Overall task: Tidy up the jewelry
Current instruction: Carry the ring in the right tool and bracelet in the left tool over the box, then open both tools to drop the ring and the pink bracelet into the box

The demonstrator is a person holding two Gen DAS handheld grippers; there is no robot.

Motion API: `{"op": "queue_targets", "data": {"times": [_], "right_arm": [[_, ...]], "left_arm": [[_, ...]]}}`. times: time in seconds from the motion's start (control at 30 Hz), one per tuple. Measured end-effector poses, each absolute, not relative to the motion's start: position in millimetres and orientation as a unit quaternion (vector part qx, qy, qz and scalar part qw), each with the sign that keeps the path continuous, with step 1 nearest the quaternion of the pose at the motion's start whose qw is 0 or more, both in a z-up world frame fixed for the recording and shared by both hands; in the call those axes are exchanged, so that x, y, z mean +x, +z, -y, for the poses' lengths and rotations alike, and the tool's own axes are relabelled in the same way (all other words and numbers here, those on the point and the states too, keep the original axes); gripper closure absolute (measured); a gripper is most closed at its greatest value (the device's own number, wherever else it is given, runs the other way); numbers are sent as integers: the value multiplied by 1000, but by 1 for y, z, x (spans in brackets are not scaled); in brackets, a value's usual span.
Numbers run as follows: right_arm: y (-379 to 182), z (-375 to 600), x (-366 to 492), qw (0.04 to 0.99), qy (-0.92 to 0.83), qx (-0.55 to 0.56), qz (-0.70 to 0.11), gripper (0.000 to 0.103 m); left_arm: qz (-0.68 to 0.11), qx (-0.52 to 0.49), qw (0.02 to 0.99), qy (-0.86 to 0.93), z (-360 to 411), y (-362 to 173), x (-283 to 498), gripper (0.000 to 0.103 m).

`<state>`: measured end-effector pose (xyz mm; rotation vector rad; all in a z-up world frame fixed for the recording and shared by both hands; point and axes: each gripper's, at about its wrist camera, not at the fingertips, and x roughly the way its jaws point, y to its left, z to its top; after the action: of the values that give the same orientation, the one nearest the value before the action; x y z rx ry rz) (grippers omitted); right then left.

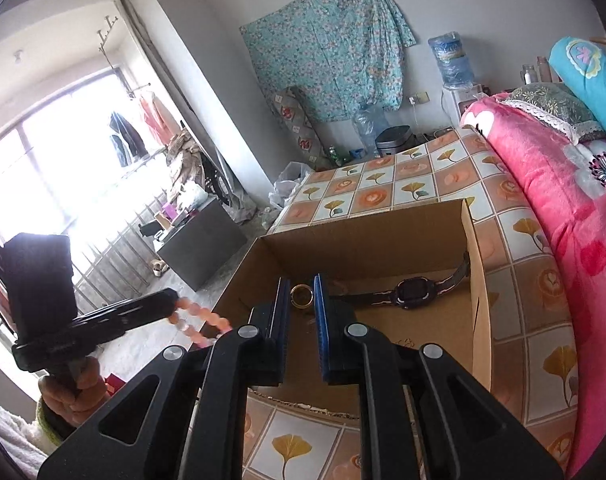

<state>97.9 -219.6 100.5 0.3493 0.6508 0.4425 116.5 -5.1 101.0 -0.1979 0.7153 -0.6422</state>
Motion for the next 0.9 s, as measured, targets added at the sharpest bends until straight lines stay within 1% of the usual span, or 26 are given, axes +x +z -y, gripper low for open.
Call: {"op": "queue_targets", "data": {"times": [0.13,0.3,0.53,0.57,0.6,0.73,0.8,0.87,0.9], "right_arm": [[92,223,121,896,229,168,-342,91],[78,221,153,871,240,161,-397,91],[44,206,205,793,291,190,-500,91],[38,203,212,782,292,191,-516,91],[33,199,217,774,293,187,-529,91],[17,181,236,744,291,162,-579,91],[10,172,244,734,286,147,-598,91],[3,165,252,726,279,133,-614,91],[-3,162,257,722,272,126,-624,90]], "left_arm": [[-422,-56,870,-251,17,63,153,94],[-483,-48,844,-229,12,30,167,94],[-483,-13,847,-222,16,18,165,93],[-481,-9,849,-219,16,18,164,92],[-478,-6,851,-218,15,19,163,88],[-462,-7,861,-214,13,28,159,82],[-448,-4,870,-207,10,33,155,72],[-436,-7,877,-202,6,39,151,67],[-429,-11,881,-199,3,41,149,60]]}}
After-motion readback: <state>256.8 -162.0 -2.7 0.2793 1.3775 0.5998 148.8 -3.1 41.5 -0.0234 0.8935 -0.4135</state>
